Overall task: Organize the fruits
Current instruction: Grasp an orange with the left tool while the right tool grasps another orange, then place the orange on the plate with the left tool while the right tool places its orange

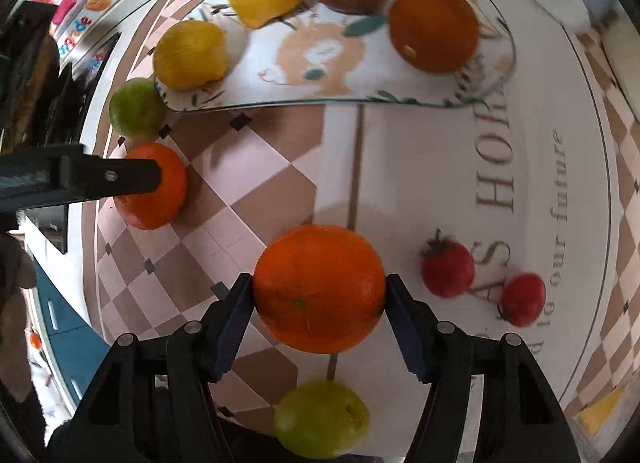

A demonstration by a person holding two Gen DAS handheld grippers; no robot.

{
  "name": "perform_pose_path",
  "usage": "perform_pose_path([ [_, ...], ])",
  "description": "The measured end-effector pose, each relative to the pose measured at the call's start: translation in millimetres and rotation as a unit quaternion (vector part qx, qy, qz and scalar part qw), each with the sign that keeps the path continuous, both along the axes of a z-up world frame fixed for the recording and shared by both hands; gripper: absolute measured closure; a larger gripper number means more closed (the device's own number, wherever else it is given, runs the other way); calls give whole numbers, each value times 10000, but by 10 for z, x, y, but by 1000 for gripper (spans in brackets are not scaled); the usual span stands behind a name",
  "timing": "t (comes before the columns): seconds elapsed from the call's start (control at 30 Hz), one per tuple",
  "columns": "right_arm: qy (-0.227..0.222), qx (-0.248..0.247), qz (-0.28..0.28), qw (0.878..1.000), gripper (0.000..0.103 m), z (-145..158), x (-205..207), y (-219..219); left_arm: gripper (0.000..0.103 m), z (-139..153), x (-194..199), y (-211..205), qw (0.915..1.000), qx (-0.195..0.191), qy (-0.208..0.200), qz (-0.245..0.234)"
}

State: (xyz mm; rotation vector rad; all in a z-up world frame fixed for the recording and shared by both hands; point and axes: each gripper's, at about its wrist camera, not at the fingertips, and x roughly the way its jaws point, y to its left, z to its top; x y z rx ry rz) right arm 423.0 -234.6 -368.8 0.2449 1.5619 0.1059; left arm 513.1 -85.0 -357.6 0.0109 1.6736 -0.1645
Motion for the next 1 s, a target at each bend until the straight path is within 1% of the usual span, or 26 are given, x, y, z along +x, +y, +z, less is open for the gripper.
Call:
perform_pose_path([
  [0.03,13,39,-59,10000,35,5,-6,-16,10,-26,-2,-72,9999,17,-18,-144],
  [0.07,25,73,-114,9999,35,-4,-8,-25,20,-51,-17,-137,9996,41,-35,-268],
  [0.1,29,89,-142,9999,35,5,-26,-35,28,-80,-23,-194,9992,91,-30,-390],
  [0.13,33,98,-163,9998,35,9,-34,-70,37,-121,-36,-252,9985,193,16,-519],
  [0.2,33,84,-161,9998,35,14,-28,-66,42,-136,-62,-311,9972,357,-91,-647],
  [0.23,30,77,-150,9999,35,19,-33,-44,42,-133,-73,-325,9972,330,-130,-660],
  [0.37,36,116,-149,9998,35,39,-49,-90,42,-128,-227,-289,9988,112,-20,-479],
  [0.5,58,216,-238,9995,35,50,-37,-156,42,-117,-488,-284,9991,54,31,-425],
  [0.6,84,291,-308,9991,35,54,-41,-205,42,-151,-623,-293,9991,138,-3,-398],
  [0.8,62,340,-306,9989,34,44,-32,-230,42,-174,-710,-310,9993,165,-87,-335],
  [0.87,102,475,-351,9982,35,-2,-36,-238,42,-171,-746,-281,9994,148,-101,-299],
  [0.9,128,526,-380,9978,35,-25,-48,-243,42,-138,-669,-203,9995,127,-96,-273],
  [1.0,43,502,-354,9981,35,-15,-86,-242,42,-148,-689,-113,9998,53,-70,-189],
])
